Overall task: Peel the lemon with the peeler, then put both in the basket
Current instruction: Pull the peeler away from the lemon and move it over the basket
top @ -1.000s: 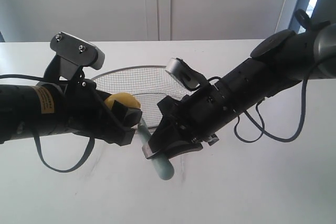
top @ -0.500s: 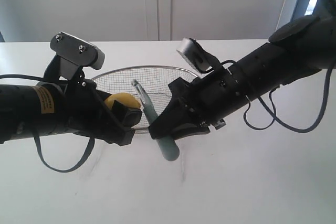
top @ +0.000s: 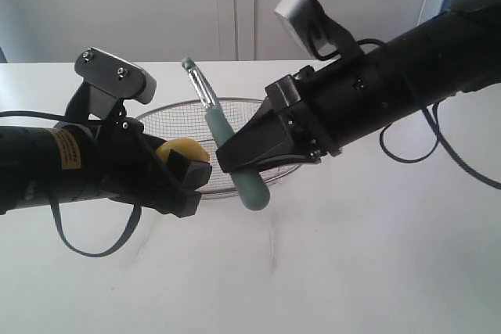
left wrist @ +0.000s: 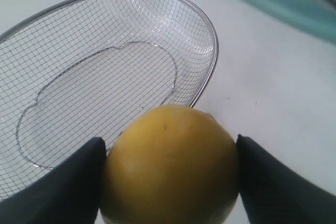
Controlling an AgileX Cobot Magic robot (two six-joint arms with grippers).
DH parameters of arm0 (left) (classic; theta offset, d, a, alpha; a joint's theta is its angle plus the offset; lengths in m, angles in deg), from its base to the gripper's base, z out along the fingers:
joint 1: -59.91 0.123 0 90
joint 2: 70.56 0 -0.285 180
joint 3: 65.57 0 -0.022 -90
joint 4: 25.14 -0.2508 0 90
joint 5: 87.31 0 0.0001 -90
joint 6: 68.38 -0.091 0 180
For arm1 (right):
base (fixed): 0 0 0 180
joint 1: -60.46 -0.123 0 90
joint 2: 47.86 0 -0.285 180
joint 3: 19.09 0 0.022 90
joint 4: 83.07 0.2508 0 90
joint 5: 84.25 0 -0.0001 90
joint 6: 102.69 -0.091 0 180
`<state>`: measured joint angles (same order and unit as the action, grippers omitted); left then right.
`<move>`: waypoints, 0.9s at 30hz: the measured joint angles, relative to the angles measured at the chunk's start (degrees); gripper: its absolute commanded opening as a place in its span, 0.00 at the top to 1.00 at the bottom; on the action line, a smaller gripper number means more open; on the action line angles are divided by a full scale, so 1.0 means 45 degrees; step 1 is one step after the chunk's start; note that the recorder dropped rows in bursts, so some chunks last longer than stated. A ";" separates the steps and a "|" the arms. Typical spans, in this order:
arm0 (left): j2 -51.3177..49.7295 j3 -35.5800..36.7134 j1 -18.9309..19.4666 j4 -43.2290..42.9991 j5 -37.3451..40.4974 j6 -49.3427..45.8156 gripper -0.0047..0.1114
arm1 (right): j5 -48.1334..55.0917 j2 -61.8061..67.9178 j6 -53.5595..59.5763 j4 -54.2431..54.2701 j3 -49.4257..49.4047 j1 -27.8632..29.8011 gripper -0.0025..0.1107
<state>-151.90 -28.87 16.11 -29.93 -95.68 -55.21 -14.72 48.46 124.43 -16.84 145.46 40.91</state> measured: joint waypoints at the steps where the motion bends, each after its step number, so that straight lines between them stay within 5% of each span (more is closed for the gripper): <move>1: 0.0000 0.0000 0.0000 0.0000 0.0000 0.0000 0.96 | 0.0000 -0.0157 0.0061 -0.0107 0.0000 0.0057 0.98; 6: 0.0000 0.0000 0.0000 0.0000 0.0000 0.0000 0.96 | -0.1113 -0.0873 -0.0320 -0.2466 0.0053 0.0652 0.98; 11: 0.0000 0.0000 0.0000 0.0000 0.0000 0.0000 0.96 | -0.3288 -0.0985 -0.4407 -0.7851 0.0053 0.0778 0.98; 19: 0.0027 0.0000 0.0000 0.0000 0.0412 -0.0100 0.96 | -0.3726 -0.0956 -0.4791 -0.7967 0.0053 0.0778 0.98; 27: 0.2265 -0.0804 0.0000 -0.1327 0.4531 -0.4403 0.96 | -0.4272 -0.0956 -0.4791 -0.8056 -0.0089 0.0778 0.98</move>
<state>-141.71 -32.48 16.11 -35.91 -75.29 -75.02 -33.94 44.16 102.88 -53.10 145.06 44.41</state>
